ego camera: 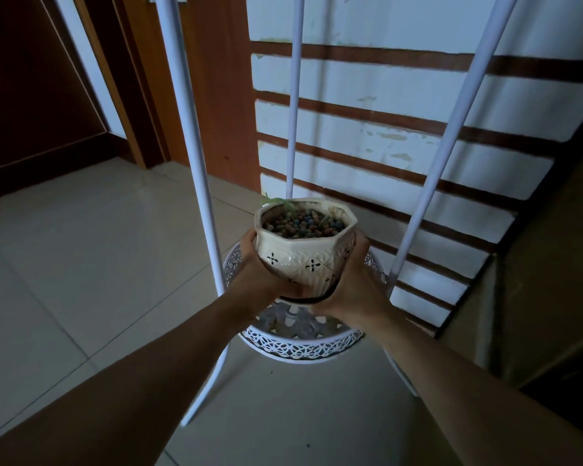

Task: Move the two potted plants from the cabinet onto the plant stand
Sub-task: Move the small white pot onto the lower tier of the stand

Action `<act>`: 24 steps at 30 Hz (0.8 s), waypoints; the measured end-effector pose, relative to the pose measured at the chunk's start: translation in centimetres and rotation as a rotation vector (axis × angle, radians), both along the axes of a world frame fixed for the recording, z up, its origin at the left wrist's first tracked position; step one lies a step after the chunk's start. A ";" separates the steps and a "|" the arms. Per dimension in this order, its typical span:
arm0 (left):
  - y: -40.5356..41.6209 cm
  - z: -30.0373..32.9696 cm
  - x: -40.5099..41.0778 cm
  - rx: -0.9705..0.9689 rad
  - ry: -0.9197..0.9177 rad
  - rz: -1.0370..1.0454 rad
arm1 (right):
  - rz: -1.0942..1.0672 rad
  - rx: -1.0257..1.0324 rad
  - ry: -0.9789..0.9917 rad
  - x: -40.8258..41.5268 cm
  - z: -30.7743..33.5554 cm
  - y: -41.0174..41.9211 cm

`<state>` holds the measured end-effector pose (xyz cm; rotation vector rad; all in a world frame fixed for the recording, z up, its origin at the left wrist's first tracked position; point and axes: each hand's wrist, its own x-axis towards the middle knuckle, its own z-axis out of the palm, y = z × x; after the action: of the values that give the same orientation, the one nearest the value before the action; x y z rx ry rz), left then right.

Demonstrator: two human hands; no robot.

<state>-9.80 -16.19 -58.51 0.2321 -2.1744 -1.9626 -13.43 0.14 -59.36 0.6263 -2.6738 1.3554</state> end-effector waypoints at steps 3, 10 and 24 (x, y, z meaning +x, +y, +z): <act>-0.2 -0.3 0.0 -0.038 -0.015 0.010 | -0.046 0.058 0.032 0.3 -0.1 -0.4; -0.5 -0.5 -0.3 -0.104 -0.068 0.009 | -0.082 0.115 0.053 0.6 -0.2 -0.7; -0.1 -0.9 0.2 -0.261 -0.091 0.066 | -0.089 0.355 0.100 1.2 0.1 -0.2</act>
<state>-9.57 -16.33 -59.44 0.3516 -2.4169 -1.6419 -12.27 -0.07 -59.26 0.5758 -2.8418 0.8096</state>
